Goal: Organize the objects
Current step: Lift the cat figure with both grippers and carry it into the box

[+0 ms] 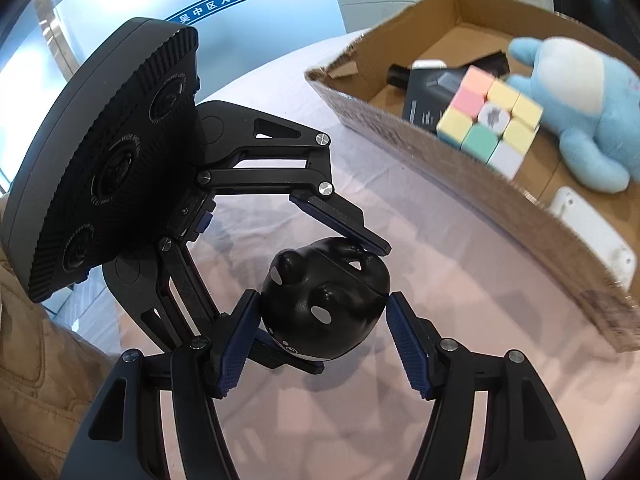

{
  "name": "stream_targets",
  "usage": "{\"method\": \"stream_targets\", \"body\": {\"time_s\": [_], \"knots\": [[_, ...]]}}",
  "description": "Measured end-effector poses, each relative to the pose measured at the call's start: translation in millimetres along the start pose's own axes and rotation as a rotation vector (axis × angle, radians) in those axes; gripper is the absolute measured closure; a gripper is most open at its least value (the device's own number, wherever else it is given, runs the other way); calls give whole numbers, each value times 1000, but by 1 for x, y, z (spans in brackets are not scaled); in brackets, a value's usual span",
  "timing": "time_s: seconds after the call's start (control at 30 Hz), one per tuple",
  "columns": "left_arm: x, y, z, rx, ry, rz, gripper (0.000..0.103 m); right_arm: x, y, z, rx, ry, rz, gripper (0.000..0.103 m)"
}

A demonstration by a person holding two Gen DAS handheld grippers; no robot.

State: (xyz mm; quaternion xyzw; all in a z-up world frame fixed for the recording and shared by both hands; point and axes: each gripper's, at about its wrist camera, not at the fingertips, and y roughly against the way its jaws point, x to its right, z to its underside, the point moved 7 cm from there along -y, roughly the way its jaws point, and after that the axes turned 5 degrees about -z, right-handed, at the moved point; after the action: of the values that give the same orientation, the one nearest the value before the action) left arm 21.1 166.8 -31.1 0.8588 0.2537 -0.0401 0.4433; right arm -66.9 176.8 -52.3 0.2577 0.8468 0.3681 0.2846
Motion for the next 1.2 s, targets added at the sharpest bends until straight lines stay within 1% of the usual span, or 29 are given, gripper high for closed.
{"method": "stream_targets", "body": {"time_s": [0.1,0.17,0.2,0.23,0.3,0.37,0.47,0.6,0.73,0.87,0.93,1.07,1.1,1.13,1.17,1.2], "knots": [[-2,11,-14,13,-21,-29,36,-3,15,-7,12,20,21,39],[-6,16,-26,26,-33,-49,36,-2,31,-8,23,37,38,39],[-9,20,-34,34,-37,-59,36,1,46,-3,29,43,43,39],[-10,22,-38,40,-41,-66,36,6,49,-16,33,50,50,39],[-18,22,-54,54,-48,-79,36,9,60,-19,45,64,63,39],[-24,26,-66,64,-56,-93,36,14,80,-23,57,75,73,39],[-36,23,-85,72,-67,-113,36,16,114,-26,68,89,87,39],[-50,21,-101,81,-67,-131,36,33,134,-39,78,103,106,39],[-75,5,-120,83,-57,-138,36,57,149,-53,91,100,119,39],[-99,-17,-134,71,-40,-141,36,86,158,-67,104,87,122,40],[-107,-27,-138,60,-29,-136,37,97,160,-72,107,80,109,43],[-122,-52,-139,35,5,-133,39,120,147,-78,76,80,108,45],[-127,-56,-139,31,16,-133,42,124,143,-78,67,77,103,48],[-129,-61,-137,22,19,-132,50,130,138,-79,75,61,80,51],[-132,-67,-136,12,29,-119,53,134,135,-79,82,49,68,58],[-134,-71,-135,3,31,-118,54,138,132,-79,84,44,66,58]]}}
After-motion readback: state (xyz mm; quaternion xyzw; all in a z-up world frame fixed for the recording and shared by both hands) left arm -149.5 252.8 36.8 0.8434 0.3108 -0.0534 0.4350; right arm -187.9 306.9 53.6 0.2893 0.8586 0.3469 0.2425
